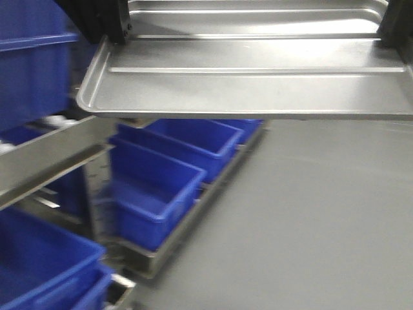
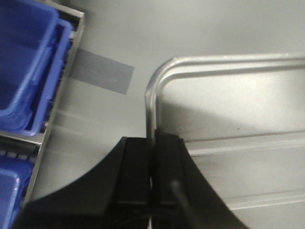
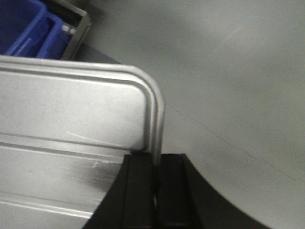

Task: Grab silver tray and place in blue box
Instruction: 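Hold the tray level with both grippers while turning away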

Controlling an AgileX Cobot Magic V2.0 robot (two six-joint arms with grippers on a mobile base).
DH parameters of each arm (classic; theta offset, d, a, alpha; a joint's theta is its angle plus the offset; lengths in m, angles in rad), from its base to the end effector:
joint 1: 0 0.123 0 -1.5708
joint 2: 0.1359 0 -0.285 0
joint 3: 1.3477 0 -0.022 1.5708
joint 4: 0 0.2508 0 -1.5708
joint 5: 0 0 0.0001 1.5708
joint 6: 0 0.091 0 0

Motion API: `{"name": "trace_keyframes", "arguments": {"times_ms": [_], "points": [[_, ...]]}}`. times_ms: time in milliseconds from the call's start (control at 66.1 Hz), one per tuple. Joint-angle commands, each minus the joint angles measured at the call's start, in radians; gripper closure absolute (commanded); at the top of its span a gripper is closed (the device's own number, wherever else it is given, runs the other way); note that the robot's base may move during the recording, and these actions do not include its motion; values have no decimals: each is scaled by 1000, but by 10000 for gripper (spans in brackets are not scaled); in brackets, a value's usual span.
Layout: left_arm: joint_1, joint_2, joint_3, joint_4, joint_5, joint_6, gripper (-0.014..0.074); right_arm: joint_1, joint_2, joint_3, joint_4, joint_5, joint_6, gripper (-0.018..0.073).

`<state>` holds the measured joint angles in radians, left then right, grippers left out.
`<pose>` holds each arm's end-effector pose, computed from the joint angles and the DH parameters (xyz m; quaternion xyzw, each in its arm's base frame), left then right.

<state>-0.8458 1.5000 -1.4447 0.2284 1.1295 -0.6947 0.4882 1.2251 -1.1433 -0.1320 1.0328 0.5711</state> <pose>0.2194 -0.2195 0.3585 0.0960 0.9613 -0.0821 0.2448 0.2153 0.1027 0.3478 0.0225 0.9611 0.0804 0.2632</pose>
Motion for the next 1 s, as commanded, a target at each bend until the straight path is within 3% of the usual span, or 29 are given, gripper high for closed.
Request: {"name": "trace_keyframes", "arguments": {"times_ms": [0, 984], "points": [[1, -46, -27, 76, 38, 11, 701, -7, -28, -36, -88, 0, -7, 501], [1, -46, -27, 76, 38, 11, 701, -7, -28, -36, -88, 0, -7, 501]]}}
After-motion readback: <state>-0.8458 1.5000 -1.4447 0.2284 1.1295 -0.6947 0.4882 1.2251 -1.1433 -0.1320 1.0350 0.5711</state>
